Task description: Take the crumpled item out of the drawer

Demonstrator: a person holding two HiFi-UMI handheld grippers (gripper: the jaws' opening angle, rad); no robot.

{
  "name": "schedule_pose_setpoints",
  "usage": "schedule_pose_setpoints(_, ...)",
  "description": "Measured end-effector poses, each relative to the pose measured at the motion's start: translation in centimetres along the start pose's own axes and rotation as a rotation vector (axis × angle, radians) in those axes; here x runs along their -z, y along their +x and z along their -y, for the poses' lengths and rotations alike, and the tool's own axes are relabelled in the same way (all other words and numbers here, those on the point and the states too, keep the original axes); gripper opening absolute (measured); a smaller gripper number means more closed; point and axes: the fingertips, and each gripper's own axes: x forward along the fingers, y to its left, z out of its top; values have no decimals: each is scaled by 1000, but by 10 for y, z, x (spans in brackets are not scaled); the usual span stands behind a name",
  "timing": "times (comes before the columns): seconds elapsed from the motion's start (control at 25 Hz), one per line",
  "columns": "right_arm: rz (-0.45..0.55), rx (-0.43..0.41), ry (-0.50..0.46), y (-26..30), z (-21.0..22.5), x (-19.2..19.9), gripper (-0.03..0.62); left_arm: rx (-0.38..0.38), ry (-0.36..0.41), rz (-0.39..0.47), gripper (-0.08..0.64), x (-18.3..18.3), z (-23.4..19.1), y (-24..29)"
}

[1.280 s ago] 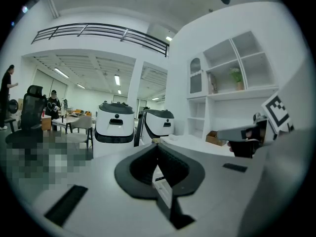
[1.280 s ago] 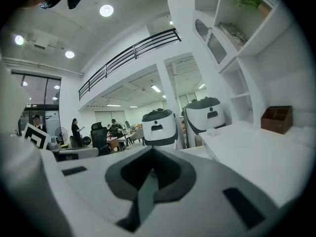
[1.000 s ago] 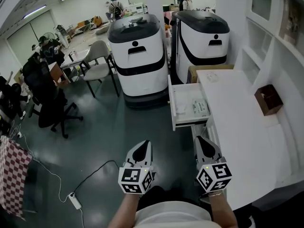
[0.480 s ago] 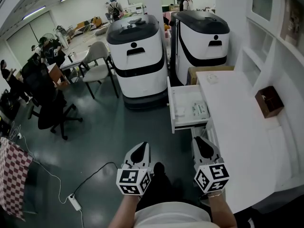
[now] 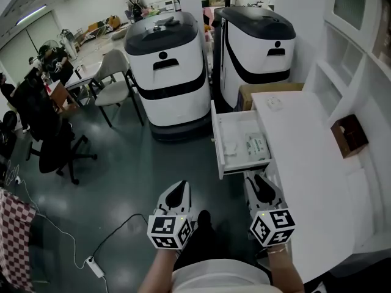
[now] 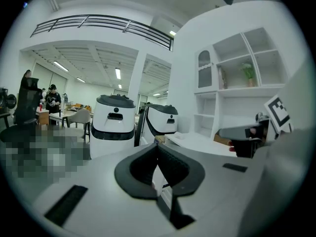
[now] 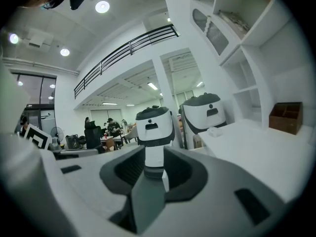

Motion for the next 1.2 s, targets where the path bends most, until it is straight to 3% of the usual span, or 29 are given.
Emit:
schedule_pose_setpoints(0.24, -43, 18, 18, 67, 13, -9, 100, 19, -19, -11, -6, -17, -36, 60)
schedule_pose_setpoints(0.64, -14, 107, 50, 151, 34, -42, 100, 68, -1, 4, -6, -62, -88, 142)
schedule_pose_setpoints(1.2, 2, 190, 101, 194, 47, -47, 100, 127, -6, -17, -6, -71, -121, 185)
